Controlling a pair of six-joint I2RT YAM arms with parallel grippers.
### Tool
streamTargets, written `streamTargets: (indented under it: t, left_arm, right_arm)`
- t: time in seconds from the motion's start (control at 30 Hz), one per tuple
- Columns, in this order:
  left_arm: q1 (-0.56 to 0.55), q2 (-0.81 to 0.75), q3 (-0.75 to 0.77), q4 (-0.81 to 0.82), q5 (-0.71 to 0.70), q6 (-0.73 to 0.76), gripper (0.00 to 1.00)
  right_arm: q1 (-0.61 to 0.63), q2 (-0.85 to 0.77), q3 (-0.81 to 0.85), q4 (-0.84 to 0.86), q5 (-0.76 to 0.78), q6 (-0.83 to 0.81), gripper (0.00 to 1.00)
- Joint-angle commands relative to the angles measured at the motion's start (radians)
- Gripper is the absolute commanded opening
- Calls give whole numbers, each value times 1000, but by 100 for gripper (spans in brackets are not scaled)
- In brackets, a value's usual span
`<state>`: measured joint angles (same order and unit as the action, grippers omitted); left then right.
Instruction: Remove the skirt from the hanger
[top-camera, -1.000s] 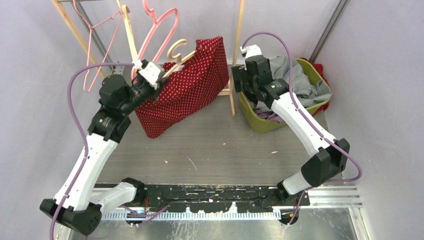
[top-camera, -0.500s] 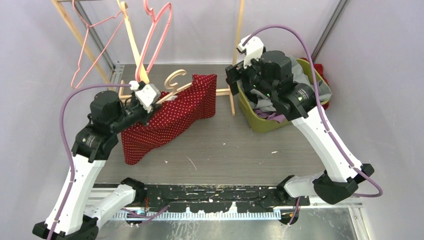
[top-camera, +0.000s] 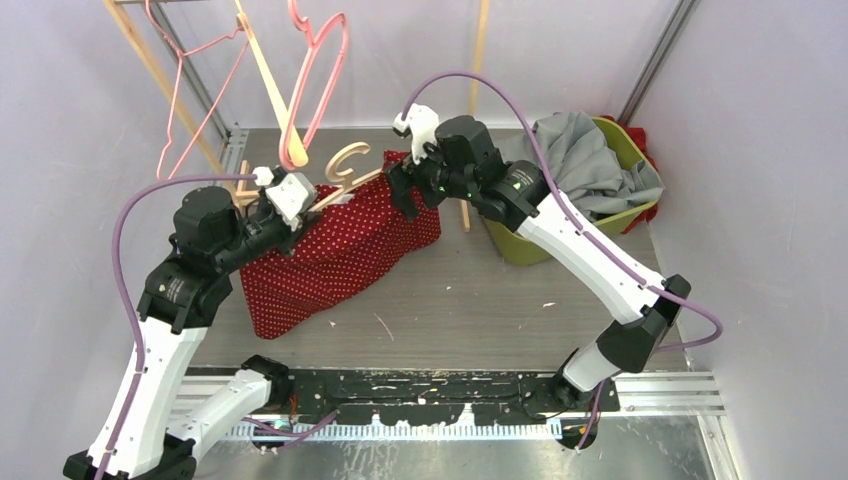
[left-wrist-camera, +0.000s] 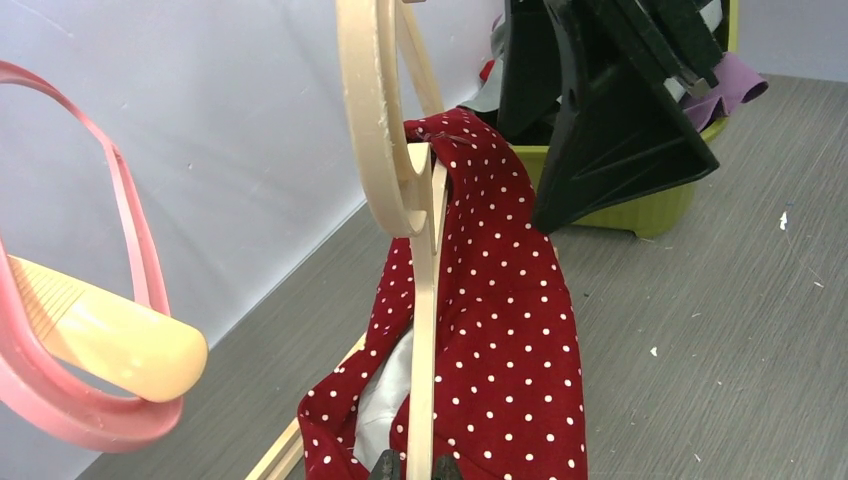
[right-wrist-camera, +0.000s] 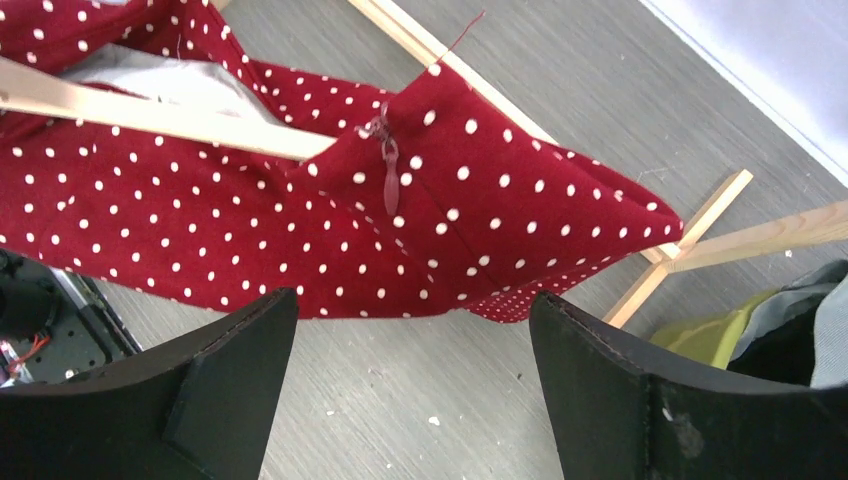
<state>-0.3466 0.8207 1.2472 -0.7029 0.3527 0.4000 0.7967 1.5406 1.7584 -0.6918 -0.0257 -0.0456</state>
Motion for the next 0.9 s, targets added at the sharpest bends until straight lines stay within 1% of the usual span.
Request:
streamTargets:
  t: [0.0, 0.03, 0.13, 0.2, 0.3, 0.37, 0.4, 0.43, 0.5, 0.53, 0.57, 0.63, 0.67, 0.7, 0.77, 0.87]
  left_arm:
    - [6, -20, 34, 83, 19, 8, 0]
    - [6, -20, 34, 84, 18, 7, 0]
    - [6, -23, 28, 87, 18, 12, 0]
    - [6, -27, 25, 85, 16, 13, 0]
    - [6, -36, 21, 84, 16, 14, 0]
    - [6, -45, 21, 83, 15, 13, 0]
    - [6, -49, 20, 82, 13, 13, 0]
    - [6, -53, 20, 79, 10, 15, 0]
    - [5, -60, 20, 74, 5, 17, 0]
    - [6, -62, 20, 73, 3, 19, 0]
    - [5, -63, 20, 72, 1, 22, 0]
    - [6, -64, 16, 72, -6, 28, 0]
    - [5, -64, 14, 70, -7, 30, 0]
    - [4, -67, 12, 69, -8, 33, 0]
    - [4, -73, 8, 64, -10, 38, 0]
    - [4, -82, 0, 57, -22, 47, 0]
  right_arm:
    - [-1, -18, 42, 130, 17, 21, 90]
    - [-1, -9, 42, 135, 22, 21, 89]
    - [-1, 25, 51, 145, 49, 32, 80]
    - [-1, 44, 52, 149, 77, 44, 76]
    - [-1, 70, 49, 150, 97, 51, 75]
    - [-1, 87, 52, 152, 90, 50, 71]
    - [-1, 97, 59, 149, 89, 51, 66]
    - [-1, 109, 74, 138, 91, 51, 57]
    - [-1, 143, 135, 81, 103, 49, 22]
    - [-1, 162, 167, 45, 120, 48, 12]
    - [-1, 175, 198, 13, 153, 48, 7]
    - [-1, 179, 219, -16, 247, 38, 2]
    - [-1, 167, 209, -10, 301, 23, 1]
    - [-1, 151, 193, 2, 370, 5, 1]
    - [-10, 119, 144, 41, 460, -52, 1]
    - [-53, 89, 106, 90, 528, -110, 1]
